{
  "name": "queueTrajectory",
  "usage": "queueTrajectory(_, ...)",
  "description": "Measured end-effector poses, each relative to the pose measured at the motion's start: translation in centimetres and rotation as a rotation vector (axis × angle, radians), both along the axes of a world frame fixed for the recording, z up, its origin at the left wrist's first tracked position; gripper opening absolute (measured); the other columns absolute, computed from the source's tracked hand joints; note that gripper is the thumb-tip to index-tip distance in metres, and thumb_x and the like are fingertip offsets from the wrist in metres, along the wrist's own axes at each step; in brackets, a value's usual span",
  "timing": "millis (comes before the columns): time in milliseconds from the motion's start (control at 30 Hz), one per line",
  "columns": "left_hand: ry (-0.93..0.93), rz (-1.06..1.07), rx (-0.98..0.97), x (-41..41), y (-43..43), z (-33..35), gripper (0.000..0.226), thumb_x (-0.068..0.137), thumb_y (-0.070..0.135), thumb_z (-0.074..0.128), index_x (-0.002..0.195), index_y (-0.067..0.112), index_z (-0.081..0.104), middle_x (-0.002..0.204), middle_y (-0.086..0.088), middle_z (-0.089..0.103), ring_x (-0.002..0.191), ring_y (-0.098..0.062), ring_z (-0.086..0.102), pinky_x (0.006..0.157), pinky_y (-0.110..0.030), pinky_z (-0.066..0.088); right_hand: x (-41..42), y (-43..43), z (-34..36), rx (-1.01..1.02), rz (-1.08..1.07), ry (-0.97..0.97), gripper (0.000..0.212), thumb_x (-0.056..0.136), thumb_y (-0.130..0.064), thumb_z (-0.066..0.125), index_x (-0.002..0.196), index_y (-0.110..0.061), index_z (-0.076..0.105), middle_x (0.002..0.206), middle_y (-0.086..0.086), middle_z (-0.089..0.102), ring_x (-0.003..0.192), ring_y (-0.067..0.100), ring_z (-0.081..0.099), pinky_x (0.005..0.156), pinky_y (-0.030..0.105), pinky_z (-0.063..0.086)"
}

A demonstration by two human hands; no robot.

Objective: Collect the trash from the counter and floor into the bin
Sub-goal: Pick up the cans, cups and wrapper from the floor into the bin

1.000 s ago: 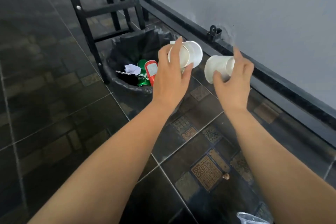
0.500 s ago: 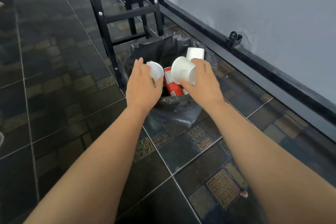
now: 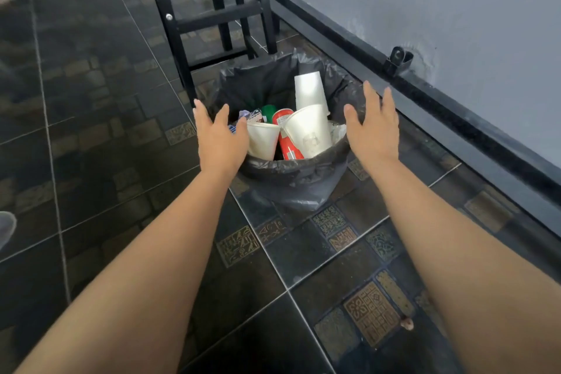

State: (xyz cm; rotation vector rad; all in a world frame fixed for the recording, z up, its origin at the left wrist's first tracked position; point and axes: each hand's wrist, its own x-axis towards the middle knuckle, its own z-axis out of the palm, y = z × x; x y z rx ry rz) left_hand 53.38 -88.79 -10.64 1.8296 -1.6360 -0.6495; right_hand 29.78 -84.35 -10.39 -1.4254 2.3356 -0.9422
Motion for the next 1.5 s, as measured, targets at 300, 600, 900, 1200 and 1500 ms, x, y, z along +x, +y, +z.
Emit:
queueTrajectory(300, 0.472, 0.115, 0.062, 0.3, -2.8, -0.9, 0.058, 0.093, 0.002, 0.048, 0.145, 0.029, 0.046, 0.157, 0.002, 0.032, 0.139, -0.018, 0.038, 0.107, -0.026, 0.038, 0.6, -2.0, 0.0, 0.037, -0.044, -0.534, 0.060, 0.103, -0.020, 0.039, 0.155, -0.039, 0.013, 0.156, -0.003, 0.032, 0.108, 0.016, 0.053, 0.095, 0.032, 0.041)
queueTrajectory(600, 0.486, -0.087, 0.056, -1.4, -3.8, -0.2, 0.063, 0.091, -0.002, 0.044, 0.147, 0.027, 0.044, 0.156, 0.000, 0.032, 0.142, -0.014, 0.032, 0.115, -0.024, 0.024, 2.0, 2.4, 0.2, -0.049, -0.353, -0.625, 0.062, 0.104, -0.014, 0.037, 0.153, -0.044, 0.013, 0.151, 0.001, 0.043, 0.077, 0.009, 0.053, 0.072, 0.027, 0.046)
queueTrajectory(900, 0.468, -0.340, 0.181, -4.5, -0.1, -0.3, 0.058, 0.095, 0.005, 0.047, 0.149, 0.026, 0.042, 0.158, -0.004, 0.027, 0.145, -0.016, 0.028, 0.114, -0.025, 0.022, 2.3, 10.6, 2.8, 0.008, -0.625, -0.511, 0.059, 0.105, -0.019, 0.033, 0.153, -0.045, 0.011, 0.140, -0.004, 0.052, 0.063, 0.006, 0.048, 0.049, 0.017, 0.037)
queueTrajectory(1200, 0.318, -0.471, 0.152, -5.6, 2.5, -0.7, 0.056, 0.098, 0.011, 0.048, 0.150, 0.031, 0.038, 0.158, -0.005, 0.028, 0.141, -0.020, 0.035, 0.108, -0.026, 0.028, 4.7, 15.2, 2.9, 0.083, -0.713, -0.463, 0.058, 0.107, -0.024, 0.027, 0.155, -0.037, -0.001, 0.157, -0.002, 0.032, 0.081, 0.011, 0.055, 0.058, 0.015, 0.042)
queueTrajectory(1500, 0.330, -0.418, 0.099, -6.7, 1.9, -1.1, 0.058, 0.096, 0.007, 0.048, 0.148, 0.030, 0.041, 0.157, -0.004, 0.031, 0.138, -0.018, 0.039, 0.100, -0.018, 0.030, 3.9, 14.0, 1.4, -0.076, -0.811, -0.447, 0.052, 0.107, -0.020, 0.026, 0.155, -0.035, 0.014, 0.153, -0.008, 0.039, 0.123, 0.018, 0.051, 0.061, 0.006, 0.037)
